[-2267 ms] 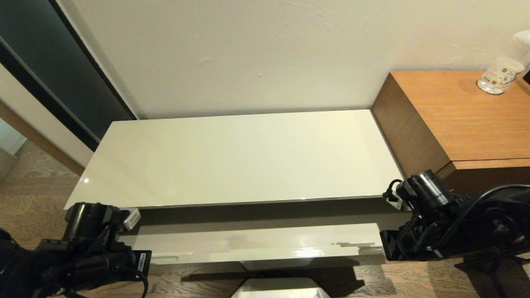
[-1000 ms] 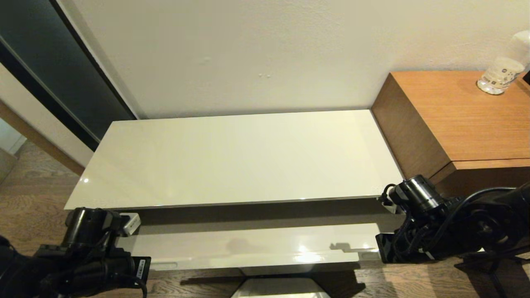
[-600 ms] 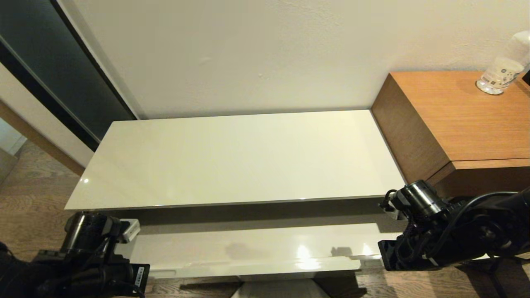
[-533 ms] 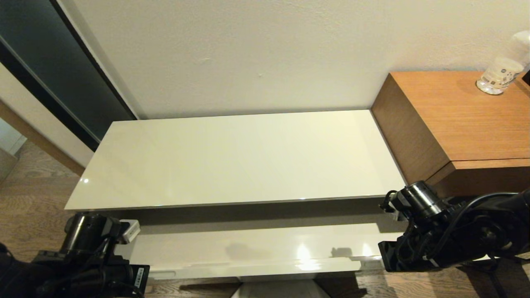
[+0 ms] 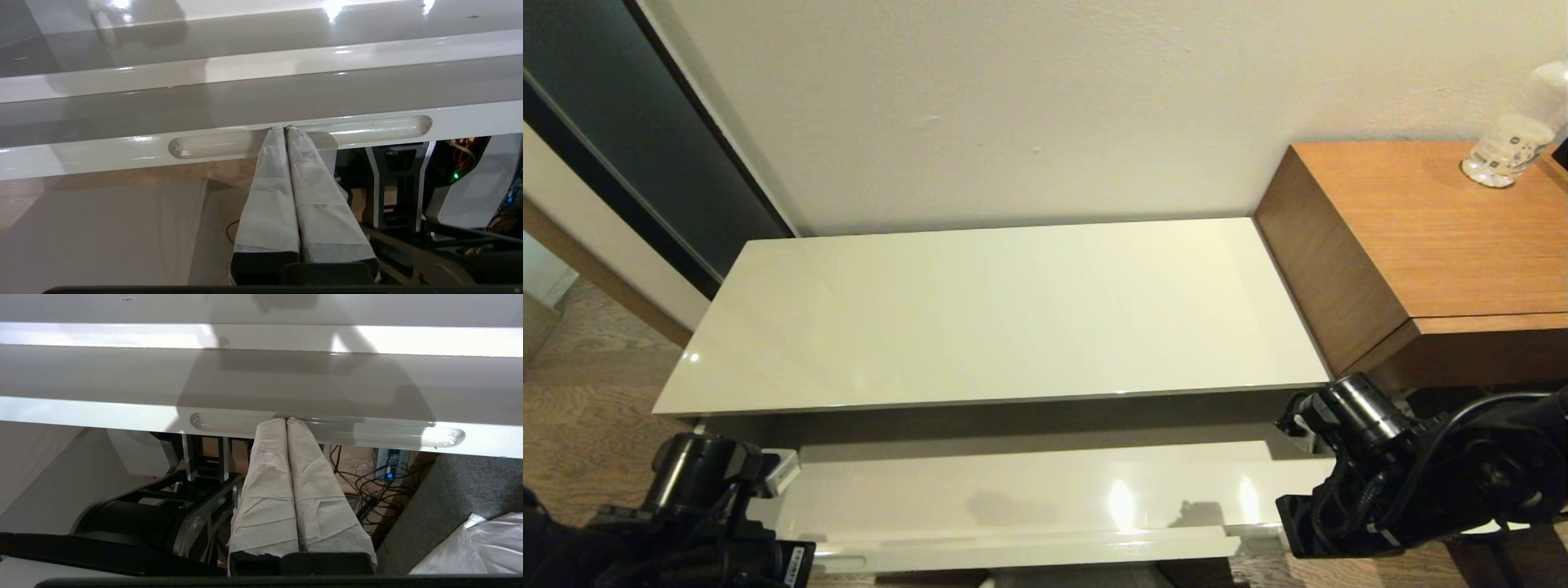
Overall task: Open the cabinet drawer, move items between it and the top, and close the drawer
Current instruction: Open the drawer
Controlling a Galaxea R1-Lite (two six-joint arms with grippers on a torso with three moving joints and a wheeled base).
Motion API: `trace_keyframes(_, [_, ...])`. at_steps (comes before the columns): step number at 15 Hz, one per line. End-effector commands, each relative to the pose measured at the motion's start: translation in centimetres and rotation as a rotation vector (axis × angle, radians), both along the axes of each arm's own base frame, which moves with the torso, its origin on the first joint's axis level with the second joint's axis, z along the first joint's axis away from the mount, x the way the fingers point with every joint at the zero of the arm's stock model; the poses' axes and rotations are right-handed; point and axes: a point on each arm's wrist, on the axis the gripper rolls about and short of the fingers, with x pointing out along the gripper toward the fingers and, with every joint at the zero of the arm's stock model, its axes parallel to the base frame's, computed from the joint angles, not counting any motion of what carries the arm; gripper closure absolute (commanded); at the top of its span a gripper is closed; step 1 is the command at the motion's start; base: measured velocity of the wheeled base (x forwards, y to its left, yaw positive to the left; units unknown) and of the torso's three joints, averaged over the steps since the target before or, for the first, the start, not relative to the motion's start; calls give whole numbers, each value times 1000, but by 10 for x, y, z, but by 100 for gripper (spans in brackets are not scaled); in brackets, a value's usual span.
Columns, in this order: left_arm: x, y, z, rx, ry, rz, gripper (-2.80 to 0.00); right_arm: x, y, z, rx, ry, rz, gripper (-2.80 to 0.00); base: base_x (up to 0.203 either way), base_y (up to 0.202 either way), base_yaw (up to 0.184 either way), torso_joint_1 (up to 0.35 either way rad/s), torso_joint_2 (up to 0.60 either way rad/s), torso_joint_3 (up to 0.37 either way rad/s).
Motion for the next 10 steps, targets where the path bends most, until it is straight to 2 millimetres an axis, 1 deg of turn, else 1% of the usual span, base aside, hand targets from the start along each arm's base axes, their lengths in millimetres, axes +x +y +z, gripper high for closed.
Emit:
trace_keyframes(1, [0,0,-4,1,21,-1,0,-2,0,-2,-2,10,0,0,0,0,0,0,0,0])
trace_keyframes(2, [-2,0,-8,4,42,-2,0,-4,-1,-3,6,20,4,0,0,0,0,0,0,0])
trace_keyframes(5, [-2,0,-11,5,54,-3,0,-6,-2,-2,17,23,8,0,0,0,0,0,0,0])
trace_keyframes(10, [0,0,-6,-1,19,3,0,-8,-2,7,29,-9,8,0,0,0,0,0,0,0])
